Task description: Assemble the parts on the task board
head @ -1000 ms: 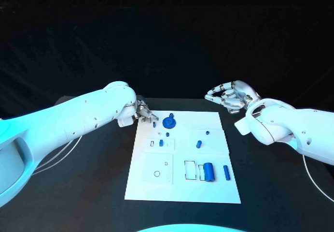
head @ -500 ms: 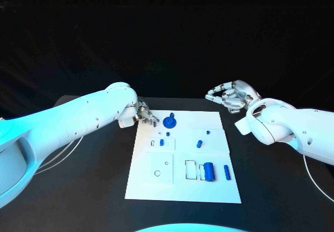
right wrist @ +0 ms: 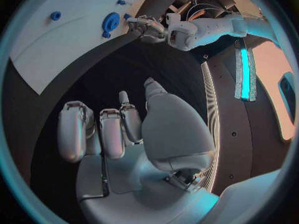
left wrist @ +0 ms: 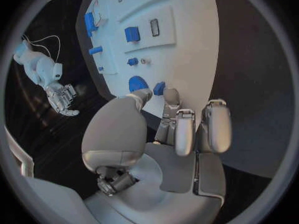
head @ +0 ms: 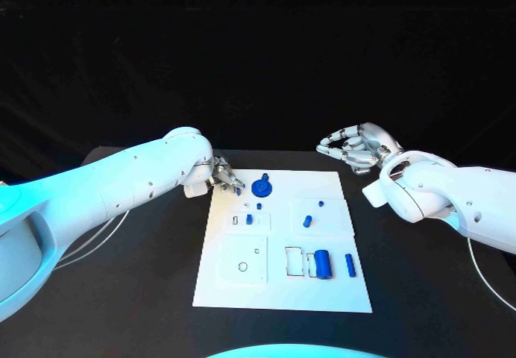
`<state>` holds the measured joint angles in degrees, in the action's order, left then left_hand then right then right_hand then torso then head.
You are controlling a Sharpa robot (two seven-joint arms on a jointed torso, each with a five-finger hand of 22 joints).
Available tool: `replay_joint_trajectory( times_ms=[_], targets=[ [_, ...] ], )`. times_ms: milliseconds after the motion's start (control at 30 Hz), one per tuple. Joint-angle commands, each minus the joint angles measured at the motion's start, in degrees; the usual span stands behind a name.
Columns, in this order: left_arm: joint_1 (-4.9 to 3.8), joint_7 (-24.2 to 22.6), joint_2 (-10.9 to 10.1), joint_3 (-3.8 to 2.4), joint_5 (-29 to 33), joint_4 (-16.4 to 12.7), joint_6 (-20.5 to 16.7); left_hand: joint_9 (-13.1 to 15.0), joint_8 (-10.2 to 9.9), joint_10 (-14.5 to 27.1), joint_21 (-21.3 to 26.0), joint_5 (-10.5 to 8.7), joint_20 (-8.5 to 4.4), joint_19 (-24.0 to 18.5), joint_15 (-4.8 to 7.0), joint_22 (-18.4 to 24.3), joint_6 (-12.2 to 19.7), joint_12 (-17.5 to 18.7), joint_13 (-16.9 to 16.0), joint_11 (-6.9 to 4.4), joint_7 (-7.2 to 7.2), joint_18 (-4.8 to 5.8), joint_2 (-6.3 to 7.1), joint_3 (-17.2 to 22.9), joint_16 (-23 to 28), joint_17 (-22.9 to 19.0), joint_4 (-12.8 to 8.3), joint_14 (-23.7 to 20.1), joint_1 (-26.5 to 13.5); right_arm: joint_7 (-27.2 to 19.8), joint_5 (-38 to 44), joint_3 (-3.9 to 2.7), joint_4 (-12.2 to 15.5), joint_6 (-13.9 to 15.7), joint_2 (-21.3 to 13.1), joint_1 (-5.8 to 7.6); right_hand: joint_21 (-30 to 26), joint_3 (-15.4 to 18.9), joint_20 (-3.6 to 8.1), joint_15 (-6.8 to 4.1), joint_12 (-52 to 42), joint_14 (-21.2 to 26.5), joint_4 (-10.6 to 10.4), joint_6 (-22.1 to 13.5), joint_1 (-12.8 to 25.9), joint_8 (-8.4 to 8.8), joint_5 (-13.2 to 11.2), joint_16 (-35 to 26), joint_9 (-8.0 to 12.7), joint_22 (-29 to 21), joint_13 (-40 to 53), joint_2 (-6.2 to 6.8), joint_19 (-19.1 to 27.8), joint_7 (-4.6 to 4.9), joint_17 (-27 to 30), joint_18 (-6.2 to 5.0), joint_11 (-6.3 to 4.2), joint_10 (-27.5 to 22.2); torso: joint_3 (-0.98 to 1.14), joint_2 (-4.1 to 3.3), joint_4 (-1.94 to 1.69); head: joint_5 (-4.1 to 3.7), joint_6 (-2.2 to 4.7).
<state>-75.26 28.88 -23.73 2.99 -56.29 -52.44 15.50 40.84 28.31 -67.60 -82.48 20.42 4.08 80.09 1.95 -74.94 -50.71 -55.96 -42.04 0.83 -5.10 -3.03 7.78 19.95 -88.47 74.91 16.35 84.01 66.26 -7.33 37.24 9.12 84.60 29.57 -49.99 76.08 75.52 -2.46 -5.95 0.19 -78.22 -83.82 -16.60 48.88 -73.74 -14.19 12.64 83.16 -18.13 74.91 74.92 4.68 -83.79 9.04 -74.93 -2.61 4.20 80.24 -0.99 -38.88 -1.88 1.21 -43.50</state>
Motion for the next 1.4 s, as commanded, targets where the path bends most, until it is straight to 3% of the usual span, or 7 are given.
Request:
replay_joint_trajectory(
  times_ms=[33, 433, 533, 733, 1067, 1200, 1400],
  targets=[
    [0.01, -0.80, 0.18, -0.02, 0.86, -0.02, 0.10, 0.35, 0.71, -0.40, -0.26, -0.05, -0.22, 0.52, 0.69, -0.80, -0.62, -0.17, 0.06, -0.16, 0.19, -0.35, -0.40, 0.66, -0.20, 12.72, -0.22, 5.21, 1.71, -0.69, 0.35, -0.01, 0.04, -0.35, 0.06, -0.01, -0.30, 0.20, 0.25, -0.39, 0.20, -2.71, -0.06, -0.54, -0.02, -0.23, 0.33, -0.20, -0.05, 5.66, 4.08, -0.64, -0.05, 0.03, -1.31, -0.74, 0.00, -0.23, 0.02, 0.00, -0.02, 0.02, 0.00],
    [0.02, -1.18, 0.15, -0.02, 1.27, -0.08, 0.08, 1.35, 1.84, -0.80, -0.21, -0.29, -0.62, 0.48, 1.10, -0.86, -0.58, -0.20, 0.16, -0.65, 0.72, -0.34, -1.43, 2.96, -0.33, 12.94, -1.02, 5.28, 6.32, -0.64, 0.35, -0.01, 0.06, -0.44, 0.03, -0.01, -0.32, 0.14, 0.26, -0.41, 0.19, -2.71, -0.05, -0.56, -0.15, -0.29, 0.54, -0.23, -0.06, 5.65, 4.08, -0.91, -0.05, 0.02, -1.33, -0.74, -0.02, -0.19, 0.01, -0.01, -0.04, -0.12, -0.01],
    [0.02, -1.35, 0.12, -0.02, 1.56, -0.08, -0.33, 1.98, 2.37, -1.04, -0.23, -0.73, -0.85, 0.52, 1.29, -0.97, -0.04, -0.03, 0.37, -0.82, 0.87, -0.33, -2.05, 5.80, -0.39, 13.03, -2.46, 5.32, 9.27, -0.63, 0.35, -0.01, 0.09, -0.45, 0.03, -0.01, -0.36, 0.13, 0.27, -0.41, 0.18, -2.70, -0.04, -0.57, -0.20, -0.30, 0.61, -0.26, -0.06, 5.63, 4.08, -0.97, -0.04, 0.01, -1.28, -0.74, -0.02, -0.17, 0.01, 0.01, -0.06, -0.07, -0.04],
    [0.02, -1.54, -0.05, -0.02, 1.83, -0.35, -0.89, 2.74, 3.07, -1.50, -0.26, -0.98, -0.84, 0.56, 1.25, -1.09, 0.31, -0.11, 0.31, -0.80, 0.80, -0.30, -2.08, 9.10, -0.41, 13.07, -3.82, 5.33, 10.64, -0.58, 0.35, -0.01, 0.11, -0.46, 0.00, -0.01, -0.39, 0.12, 0.28, -0.42, 0.16, -2.71, -0.02, -0.58, -0.28, -0.33, 0.77, -0.26, -0.06, 5.62, 4.08, -1.03, -0.05, 0.01, -1.31, -0.75, -0.02, -0.14, -0.03, 0.03, -0.10, -0.02, -0.06],
    [0.01, -2.51, -2.26, -0.17, 3.95, -3.10, -3.90, 5.89, 5.79, -3.72, -0.71, -0.39, -1.04, 1.18, 1.49, -2.04, 0.04, -1.34, -1.07, -1.07, 0.95, -0.13, 0.88, 20.54, -0.54, 13.30, -8.37, 5.43, 8.51, -0.53, 0.34, -0.01, 0.08, -0.55, -0.14, -0.01, -0.47, 0.15, 0.29, -0.43, 0.22, -2.70, -0.03, -0.61, -0.36, -0.38, 1.09, -0.32, -0.06, 5.58, 4.01, -1.08, -0.03, 0.00, -1.25, -0.76, -0.03, -0.17, -0.04, 0.07, -0.16, 0.18, -0.27],
    [-0.01, -3.06, -4.38, -0.27, 5.54, -6.17, -5.50, 6.64, 6.41, -4.92, -1.06, 0.55, -1.25, 1.61, 1.78, -2.68, -0.80, -2.40, -2.20, -1.38, 1.32, 0.02, 2.54, 25.61, -0.71, 13.61, -10.84, 5.54, 5.43, -0.47, 0.34, -0.01, 0.05, -0.66, -0.22, -0.01, -0.43, 0.16, 0.29, -0.44, 0.22, -2.72, -0.04, -0.62, -0.36, -0.40, 1.22, -0.30, -0.06, 5.61, 4.00, -1.10, -0.06, 0.00, -1.31, -0.75, -0.03, -0.16, -0.07, 0.16, -0.26, 0.14, -0.39],
    [-0.07, -3.17, -8.75, -0.32, 7.08, -12.67, -7.48, 7.35, 7.16, -6.54, -1.63, 3.28, -1.61, 2.28, 2.09, -3.72, -1.88, -4.33, -4.42, -1.80, 1.71, 0.22, 3.41, 28.93, -0.89, 13.92, -13.14, 5.64, 2.00, -0.35, 0.34, 0.00, 0.01, -0.83, -0.42, -0.01, -0.43, 0.18, 0.29, -0.44, 0.24, -2.71, -0.05, -0.62, -0.36, -0.41, 1.32, -0.33, -0.07, 5.61, 3.98, -1.11, -0.06, -0.01, -1.26, -0.74, -0.03, -0.17, -0.02, 0.22, -0.24, 0.12, -0.37]
  ],
)
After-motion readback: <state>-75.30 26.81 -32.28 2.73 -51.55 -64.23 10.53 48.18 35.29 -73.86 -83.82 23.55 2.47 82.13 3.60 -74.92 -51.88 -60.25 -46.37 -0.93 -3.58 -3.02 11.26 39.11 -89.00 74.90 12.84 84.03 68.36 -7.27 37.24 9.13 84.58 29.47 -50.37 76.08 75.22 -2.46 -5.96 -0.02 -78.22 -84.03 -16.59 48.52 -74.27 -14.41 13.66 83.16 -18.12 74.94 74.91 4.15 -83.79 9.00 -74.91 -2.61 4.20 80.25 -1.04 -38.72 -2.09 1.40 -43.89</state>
